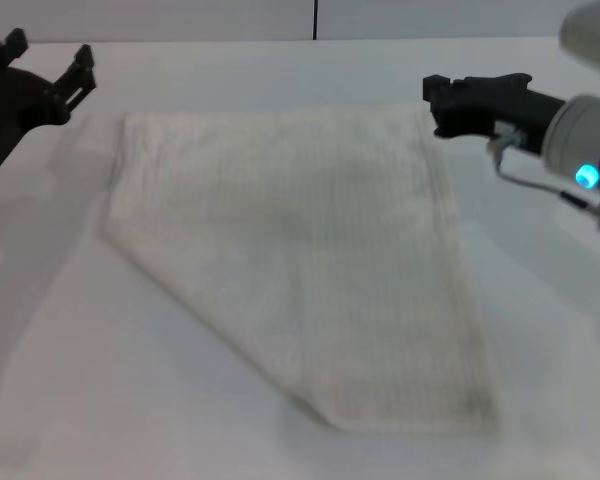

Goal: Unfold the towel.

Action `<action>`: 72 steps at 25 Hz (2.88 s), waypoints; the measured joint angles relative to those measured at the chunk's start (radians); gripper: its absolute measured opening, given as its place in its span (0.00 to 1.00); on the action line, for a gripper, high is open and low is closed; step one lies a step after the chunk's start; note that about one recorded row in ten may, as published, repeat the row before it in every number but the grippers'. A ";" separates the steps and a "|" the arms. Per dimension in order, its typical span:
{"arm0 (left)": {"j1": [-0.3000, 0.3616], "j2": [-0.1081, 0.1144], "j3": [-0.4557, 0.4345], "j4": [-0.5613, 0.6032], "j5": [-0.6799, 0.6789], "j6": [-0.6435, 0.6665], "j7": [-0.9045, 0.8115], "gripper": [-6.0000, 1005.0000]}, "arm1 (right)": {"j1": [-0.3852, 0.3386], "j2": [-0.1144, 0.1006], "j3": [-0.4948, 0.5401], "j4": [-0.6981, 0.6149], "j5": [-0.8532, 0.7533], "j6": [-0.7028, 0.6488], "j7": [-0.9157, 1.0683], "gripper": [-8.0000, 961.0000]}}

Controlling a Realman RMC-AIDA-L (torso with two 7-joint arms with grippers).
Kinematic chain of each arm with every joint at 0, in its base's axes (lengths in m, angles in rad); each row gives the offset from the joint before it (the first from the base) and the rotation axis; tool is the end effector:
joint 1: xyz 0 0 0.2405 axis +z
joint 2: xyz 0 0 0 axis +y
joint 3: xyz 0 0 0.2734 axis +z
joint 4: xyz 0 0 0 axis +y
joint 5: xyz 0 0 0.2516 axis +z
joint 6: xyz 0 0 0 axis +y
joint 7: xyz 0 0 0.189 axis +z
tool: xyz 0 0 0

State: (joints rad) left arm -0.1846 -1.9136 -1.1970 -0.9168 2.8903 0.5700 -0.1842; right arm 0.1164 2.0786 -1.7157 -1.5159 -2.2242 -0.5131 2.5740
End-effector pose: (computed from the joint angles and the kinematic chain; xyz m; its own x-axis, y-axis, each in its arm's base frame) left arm -0.3054 0.4321 -0.0196 0.7735 0.0348 0.6328 0.6119 -0.3011 -0.7314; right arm 0.1958 0.4232 -0.0467 0.7041 -0.4144 -0.5766 -0.7091 -0.4530 -0.5403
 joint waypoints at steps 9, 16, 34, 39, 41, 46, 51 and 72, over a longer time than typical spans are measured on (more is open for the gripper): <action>-0.043 0.200 0.125 -0.482 -0.002 -0.624 -0.097 0.75 | 0.406 -0.001 0.387 0.183 -0.327 -0.561 0.296 0.01; -0.057 0.101 0.050 -0.575 -0.025 -0.910 0.132 0.73 | 0.524 -0.002 0.429 0.284 -0.384 -0.595 0.297 0.01; -0.156 -0.151 -0.299 -0.556 -0.399 -1.409 0.852 0.69 | 0.718 -0.011 0.439 0.597 -0.465 -0.581 0.281 0.01; -0.174 -0.154 -0.216 -0.519 -0.406 -1.398 0.845 0.68 | 0.783 -0.009 0.433 0.713 -0.489 -0.516 0.279 0.01; -0.178 -0.155 -0.199 -0.509 -0.409 -1.395 0.844 0.68 | 0.792 -0.009 0.432 0.727 -0.490 -0.508 0.278 0.01; -0.189 -0.155 -0.135 -0.469 -0.442 -1.335 0.841 0.67 | 0.819 -0.011 0.433 0.784 -0.497 -0.478 0.278 0.01; -0.226 -0.156 -0.112 -0.402 -0.485 -1.316 0.839 0.65 | 0.821 -0.009 0.440 0.788 -0.502 -0.474 0.278 0.01; -0.349 -0.157 -0.095 -0.185 -0.549 -1.316 0.813 0.61 | 0.824 -0.008 0.433 0.789 -0.502 -0.473 0.277 0.01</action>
State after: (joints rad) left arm -0.5333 -2.0707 -1.2920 -1.1015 2.3414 -0.7456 0.6285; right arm 0.9403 2.0709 -1.2824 -0.7271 -2.7259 -0.9862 2.8512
